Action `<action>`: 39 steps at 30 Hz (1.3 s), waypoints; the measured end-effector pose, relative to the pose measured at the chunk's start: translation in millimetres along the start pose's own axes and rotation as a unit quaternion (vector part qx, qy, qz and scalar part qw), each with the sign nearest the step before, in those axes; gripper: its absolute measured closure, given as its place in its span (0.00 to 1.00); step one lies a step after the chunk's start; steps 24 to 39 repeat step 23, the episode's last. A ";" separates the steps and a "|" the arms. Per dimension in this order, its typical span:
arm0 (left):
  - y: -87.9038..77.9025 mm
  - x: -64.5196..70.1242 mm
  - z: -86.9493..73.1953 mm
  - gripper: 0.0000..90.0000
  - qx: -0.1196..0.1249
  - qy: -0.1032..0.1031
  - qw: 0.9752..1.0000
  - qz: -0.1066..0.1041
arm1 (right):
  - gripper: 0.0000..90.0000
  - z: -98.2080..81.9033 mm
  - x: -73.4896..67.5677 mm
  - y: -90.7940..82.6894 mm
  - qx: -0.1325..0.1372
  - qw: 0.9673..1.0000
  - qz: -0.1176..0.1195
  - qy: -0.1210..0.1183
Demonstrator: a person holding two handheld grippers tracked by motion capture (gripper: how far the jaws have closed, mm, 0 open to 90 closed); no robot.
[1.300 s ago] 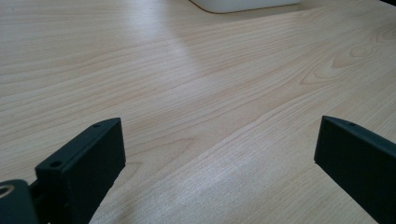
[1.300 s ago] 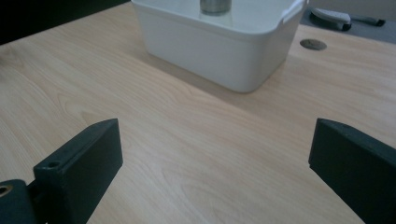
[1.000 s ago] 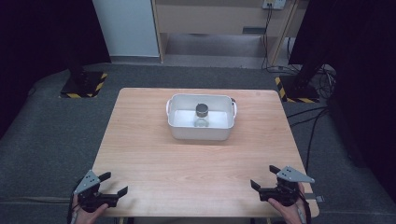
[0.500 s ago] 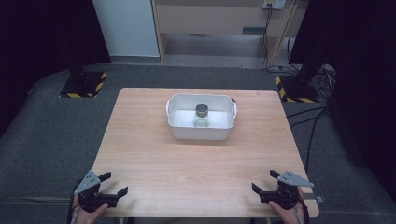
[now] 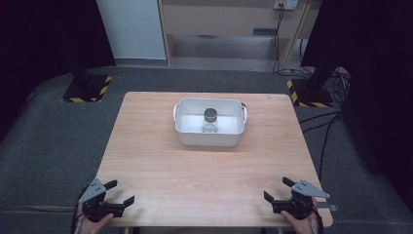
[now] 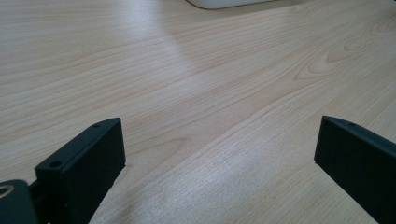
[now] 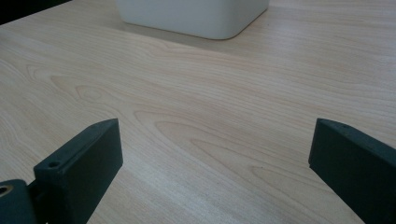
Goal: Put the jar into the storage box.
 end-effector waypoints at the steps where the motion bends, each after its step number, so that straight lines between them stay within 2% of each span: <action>1: 0.0 0.0 -0.1 0.00 0.000 0.000 1.000 0.000 | 0.03 0.0 0.0 0.0 0.000 1.000 0.000 0.000; 12: 0.2 0.5 -0.1 0.00 -0.001 0.002 1.000 0.000 | 0.02 1.3 2.7 -1.6 0.003 1.000 -0.011 0.001; 18: 0.2 0.5 0.1 0.00 0.000 0.003 1.000 0.000 | 0.02 2.6 2.3 -2.4 0.008 1.000 -0.010 0.002; 23: 0.5 0.6 -0.1 0.00 -0.001 0.003 1.000 -0.001 | 0.02 1.6 2.1 -2.1 0.003 1.000 -0.011 -0.008; 39: 0.5 0.6 -0.1 0.00 -0.001 0.003 1.000 -0.001 | 0.02 1.6 2.1 -2.1 0.003 1.000 -0.011 -0.008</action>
Point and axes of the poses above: each handheld gripper's, and its own axes: y roughly forward along the jaws, z roughly out of its top, x roughly to its right, the point moved 10 cm from there along y, roughly forward along the jaws, and after that the axes turned 14 degrees about x, right-handed, at the moved point
